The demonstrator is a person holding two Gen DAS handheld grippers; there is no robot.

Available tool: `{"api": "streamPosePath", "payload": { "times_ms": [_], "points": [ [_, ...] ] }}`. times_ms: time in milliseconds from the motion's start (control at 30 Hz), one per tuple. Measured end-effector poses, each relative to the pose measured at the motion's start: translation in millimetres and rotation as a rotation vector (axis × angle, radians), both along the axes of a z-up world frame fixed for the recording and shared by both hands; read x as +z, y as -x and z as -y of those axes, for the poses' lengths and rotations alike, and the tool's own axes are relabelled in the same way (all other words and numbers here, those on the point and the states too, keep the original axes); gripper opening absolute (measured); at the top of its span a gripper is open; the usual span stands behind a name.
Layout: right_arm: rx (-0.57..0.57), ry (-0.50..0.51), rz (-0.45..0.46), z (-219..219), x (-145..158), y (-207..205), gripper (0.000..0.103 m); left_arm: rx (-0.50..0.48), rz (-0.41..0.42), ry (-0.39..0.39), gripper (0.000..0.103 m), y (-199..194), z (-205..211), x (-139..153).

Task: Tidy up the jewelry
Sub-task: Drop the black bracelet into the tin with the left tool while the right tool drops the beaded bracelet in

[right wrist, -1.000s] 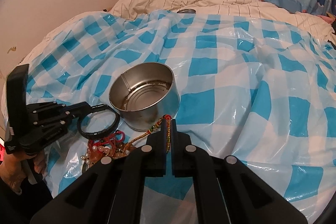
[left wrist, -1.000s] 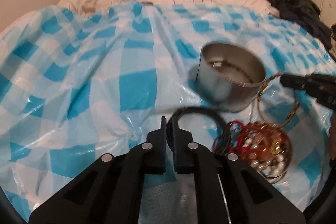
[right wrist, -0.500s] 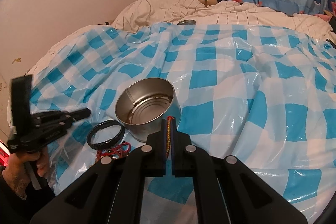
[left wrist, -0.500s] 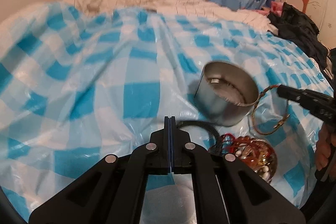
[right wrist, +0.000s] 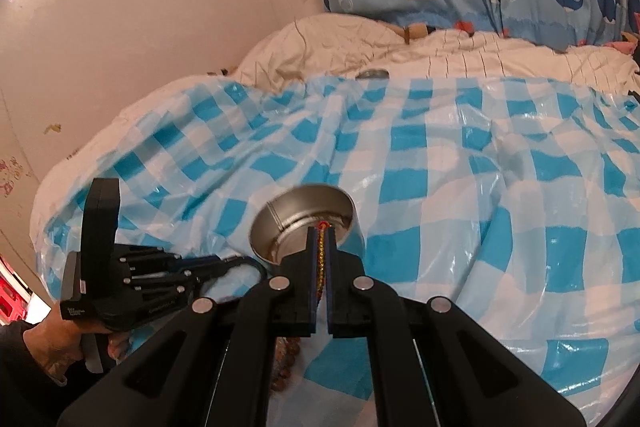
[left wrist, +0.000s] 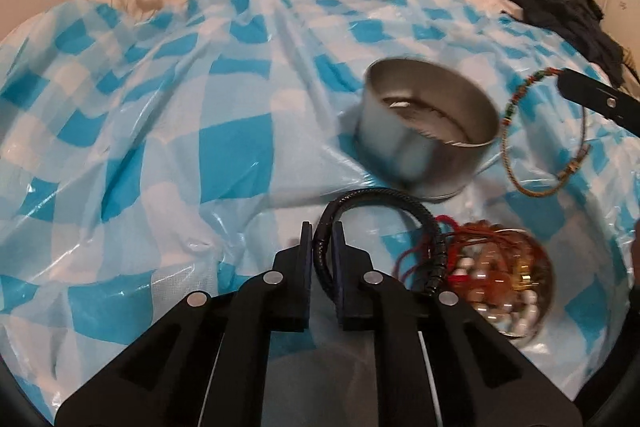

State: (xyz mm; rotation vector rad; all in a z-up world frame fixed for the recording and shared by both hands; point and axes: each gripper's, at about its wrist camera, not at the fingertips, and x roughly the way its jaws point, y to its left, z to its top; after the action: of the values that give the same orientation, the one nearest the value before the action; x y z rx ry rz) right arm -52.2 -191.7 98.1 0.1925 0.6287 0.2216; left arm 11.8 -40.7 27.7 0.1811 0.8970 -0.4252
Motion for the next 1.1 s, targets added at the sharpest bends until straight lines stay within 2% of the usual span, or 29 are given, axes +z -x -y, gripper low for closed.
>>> {"api": "streamPosePath", "payload": {
  "times_ms": [267, 433, 633, 833, 1000, 1033, 1100],
  "points": [
    [0.008, -0.048, 0.155, 2.2, 25.7, 11.6, 0.004, 0.011, 0.086, 0.19, 0.007, 9.6, -19.5, 54.5],
    [-0.039, -0.047, 0.17, 5.6, 27.4, 6.8, 0.004, 0.005, 0.117, 0.175, 0.007, -4.8, 12.0, 61.5],
    [-0.073, -0.07, 0.186, 11.5, 29.5, 0.3, 0.004, 0.003, 0.13, 0.116, 0.008, -24.0, 57.9, 53.9],
    [-0.064, -0.101, 0.166, 5.2, 25.2, -23.6, 0.004, 0.028, 0.049, 0.114, 0.01, -43.4, 66.3, 36.5],
    [-0.042, -0.166, 0.1, -3.4, 7.9, -50.3, 0.004, 0.077, 0.099, 0.112, 0.029, -34.8, 43.6, 49.3],
    [-0.032, -0.148, 0.033, -8.5, -1.9, -61.9, 0.005, 0.088, 0.101, 0.116, 0.031, -33.5, 36.7, 50.4],
    [-0.057, -0.098, -0.054, -13.1, -16.8, -71.5, 0.038, 0.1, 0.097, 0.114, 0.033, -31.7, 26.7, 50.3]
  ]
}}
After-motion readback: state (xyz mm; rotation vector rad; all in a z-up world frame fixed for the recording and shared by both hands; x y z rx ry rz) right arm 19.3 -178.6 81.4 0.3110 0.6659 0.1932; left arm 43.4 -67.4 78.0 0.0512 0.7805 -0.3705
